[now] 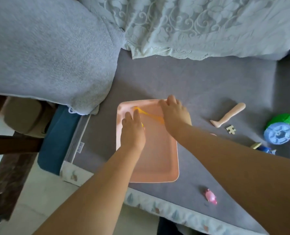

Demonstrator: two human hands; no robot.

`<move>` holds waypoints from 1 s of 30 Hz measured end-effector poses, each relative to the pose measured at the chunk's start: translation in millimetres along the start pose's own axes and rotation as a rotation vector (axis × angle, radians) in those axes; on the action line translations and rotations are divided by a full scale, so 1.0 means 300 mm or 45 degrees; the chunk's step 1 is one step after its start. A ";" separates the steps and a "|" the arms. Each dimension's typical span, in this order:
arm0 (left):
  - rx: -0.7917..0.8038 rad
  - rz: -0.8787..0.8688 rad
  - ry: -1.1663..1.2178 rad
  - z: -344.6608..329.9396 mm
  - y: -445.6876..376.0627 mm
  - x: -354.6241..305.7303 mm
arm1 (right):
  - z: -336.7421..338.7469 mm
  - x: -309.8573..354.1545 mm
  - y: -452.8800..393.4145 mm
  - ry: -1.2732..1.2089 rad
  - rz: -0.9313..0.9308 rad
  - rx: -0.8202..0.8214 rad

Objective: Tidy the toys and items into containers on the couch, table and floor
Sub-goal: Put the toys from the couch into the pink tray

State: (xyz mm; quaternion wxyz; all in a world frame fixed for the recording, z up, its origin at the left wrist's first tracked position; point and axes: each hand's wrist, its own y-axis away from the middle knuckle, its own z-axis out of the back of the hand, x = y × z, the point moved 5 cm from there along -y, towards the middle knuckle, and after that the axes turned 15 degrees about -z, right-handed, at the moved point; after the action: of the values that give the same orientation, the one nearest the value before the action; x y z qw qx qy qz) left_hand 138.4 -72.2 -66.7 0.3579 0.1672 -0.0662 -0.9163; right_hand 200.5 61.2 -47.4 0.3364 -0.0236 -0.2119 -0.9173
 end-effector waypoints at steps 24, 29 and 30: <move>-0.434 -0.806 0.008 -0.055 -0.187 -0.711 | 0.031 -0.637 -0.022 -0.379 -0.831 0.028; -0.090 -1.017 -0.183 -0.217 -0.261 -0.927 | 0.041 -0.874 0.000 -0.242 -0.939 -0.266; 0.066 -0.996 -0.180 -0.257 -0.269 -0.941 | 0.050 -0.899 0.009 -0.140 -0.932 -0.382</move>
State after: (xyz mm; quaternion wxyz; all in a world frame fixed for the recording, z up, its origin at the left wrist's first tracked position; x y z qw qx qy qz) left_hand 308.9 178.3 -85.1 -0.0280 0.1254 -0.0450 -0.9907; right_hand 409.2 229.2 -83.0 -0.0318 -0.0443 -0.0878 -0.9946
